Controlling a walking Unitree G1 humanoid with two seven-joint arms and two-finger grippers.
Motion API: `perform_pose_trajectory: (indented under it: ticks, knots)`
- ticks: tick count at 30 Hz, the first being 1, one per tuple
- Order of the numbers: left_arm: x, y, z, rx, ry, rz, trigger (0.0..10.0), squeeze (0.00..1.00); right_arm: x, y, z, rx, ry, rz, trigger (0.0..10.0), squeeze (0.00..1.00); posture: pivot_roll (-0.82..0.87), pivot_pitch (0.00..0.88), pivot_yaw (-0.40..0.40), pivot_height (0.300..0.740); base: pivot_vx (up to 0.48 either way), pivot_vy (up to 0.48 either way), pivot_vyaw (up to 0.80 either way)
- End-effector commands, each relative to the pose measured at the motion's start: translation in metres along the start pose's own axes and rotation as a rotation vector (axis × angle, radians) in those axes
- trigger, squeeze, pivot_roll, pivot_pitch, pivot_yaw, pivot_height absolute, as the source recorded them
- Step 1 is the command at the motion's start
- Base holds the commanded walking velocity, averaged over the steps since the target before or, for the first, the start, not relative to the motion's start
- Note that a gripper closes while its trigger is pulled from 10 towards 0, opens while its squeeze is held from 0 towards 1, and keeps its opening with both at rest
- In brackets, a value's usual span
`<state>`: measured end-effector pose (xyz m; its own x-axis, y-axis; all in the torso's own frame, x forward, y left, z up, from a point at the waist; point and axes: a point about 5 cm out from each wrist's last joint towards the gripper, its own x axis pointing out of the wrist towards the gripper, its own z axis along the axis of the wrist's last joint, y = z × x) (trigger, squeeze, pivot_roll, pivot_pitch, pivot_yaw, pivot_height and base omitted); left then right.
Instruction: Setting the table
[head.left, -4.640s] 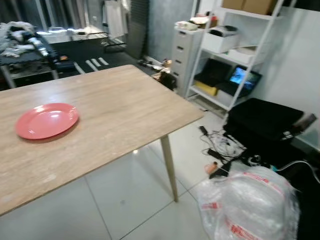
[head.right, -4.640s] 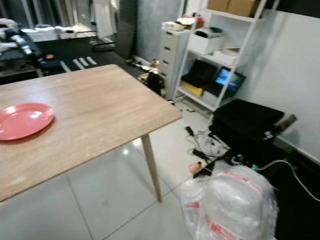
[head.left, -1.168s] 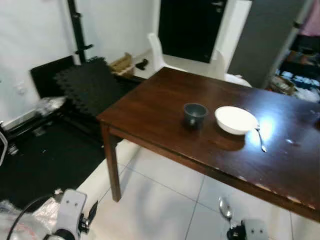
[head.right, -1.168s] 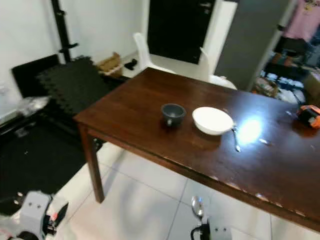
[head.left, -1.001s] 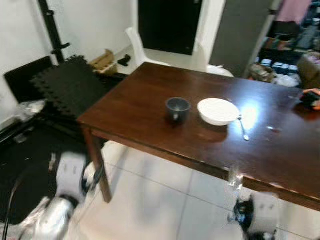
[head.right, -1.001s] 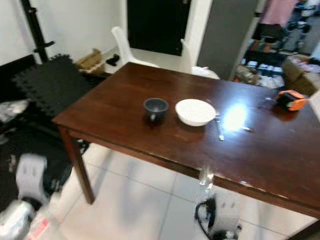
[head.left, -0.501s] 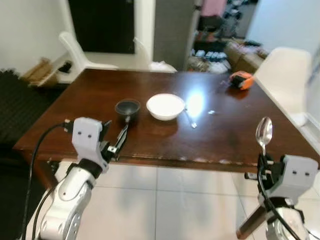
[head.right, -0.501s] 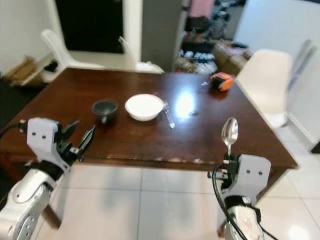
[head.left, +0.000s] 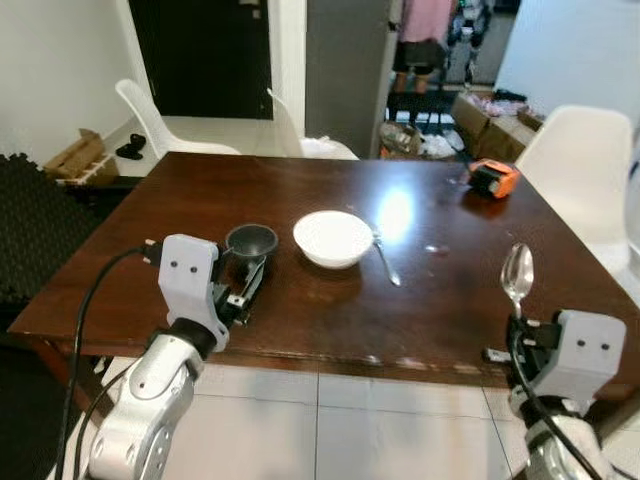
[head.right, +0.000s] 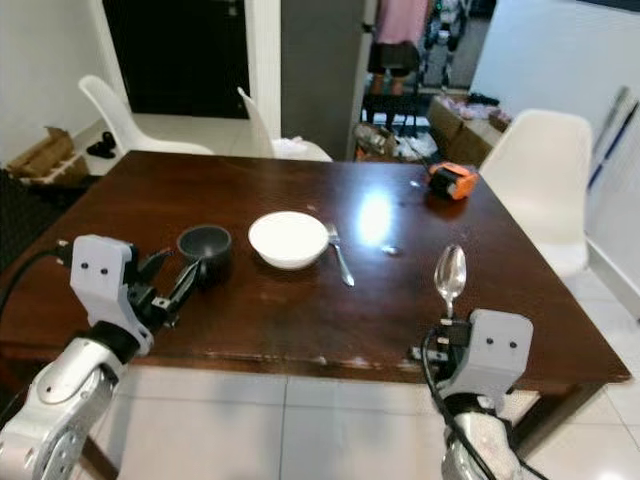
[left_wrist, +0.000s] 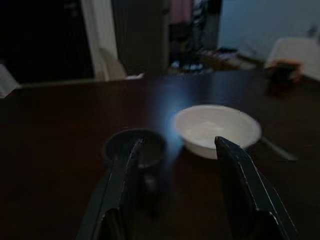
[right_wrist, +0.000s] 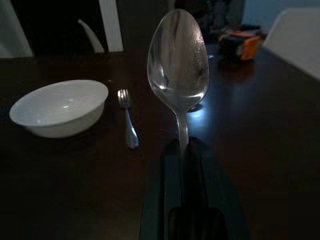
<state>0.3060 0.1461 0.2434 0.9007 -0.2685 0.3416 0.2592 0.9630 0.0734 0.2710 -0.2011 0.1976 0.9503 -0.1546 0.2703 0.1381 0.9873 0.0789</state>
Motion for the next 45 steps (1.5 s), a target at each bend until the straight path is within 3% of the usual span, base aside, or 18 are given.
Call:
perform_pose_trajectory:
  ticks: [1,10,17,24,30,37,41,45]
  knots:
    - [-0.002,-0.002,-0.002,0.009,0.015,-0.003,10.0,0.0,-0.003,-0.007,-0.001,-0.007,0.012,-0.02,10.0,0.0,-0.01,0.152,0.082,0.74,0.469,0.0,0.0]
    - [-0.004,-0.006,-0.003,0.009,0.024,-0.013,10.0,0.0,-0.003,-0.012,-0.006,-0.026,0.043,-0.028,10.0,0.0,-0.02,0.151,0.077,0.74,0.448,0.0,0.0]
    - [-0.006,-0.008,-0.005,0.013,0.039,-0.024,10.0,0.0,-0.012,-0.033,-0.016,-0.148,0.125,-0.053,10.0,0.0,-0.03,0.154,0.074,0.74,0.382,0.0,0.0]
    - [-0.012,-0.004,-0.011,-0.001,0.078,-0.004,10.0,0.0,-0.019,-0.055,-0.027,-0.272,0.233,0.038,10.0,0.0,-0.03,0.151,0.079,0.74,0.104,0.0,0.0]
    - [-0.023,0.007,-0.02,0.006,0.132,0.027,10.0,0.0,-0.01,-0.065,-0.022,-0.312,0.239,0.075,10.0,0.0,-0.03,0.153,0.084,0.74,0.0,0.0,0.0]
    - [-0.038,0.028,-0.025,0.049,0.182,0.054,10.0,0.0,0.005,-0.065,-0.022,-0.274,0.259,0.151,10.0,0.0,-0.02,0.175,0.106,0.74,0.0,0.0,0.0]
    - [-0.041,0.033,-0.015,0.062,0.164,0.024,10.0,0.0,0.023,-0.069,-0.023,-0.239,0.252,0.126,10.0,0.0,0.0,0.188,0.125,0.74,0.0,0.0,0.0]
    - [-0.041,0.026,0.008,0.075,0.126,-0.121,10.0,0.0,0.04,-0.073,-0.028,-0.204,0.252,0.092,10.0,0.0,0.04,0.202,0.148,0.74,0.0,0.0,0.0]
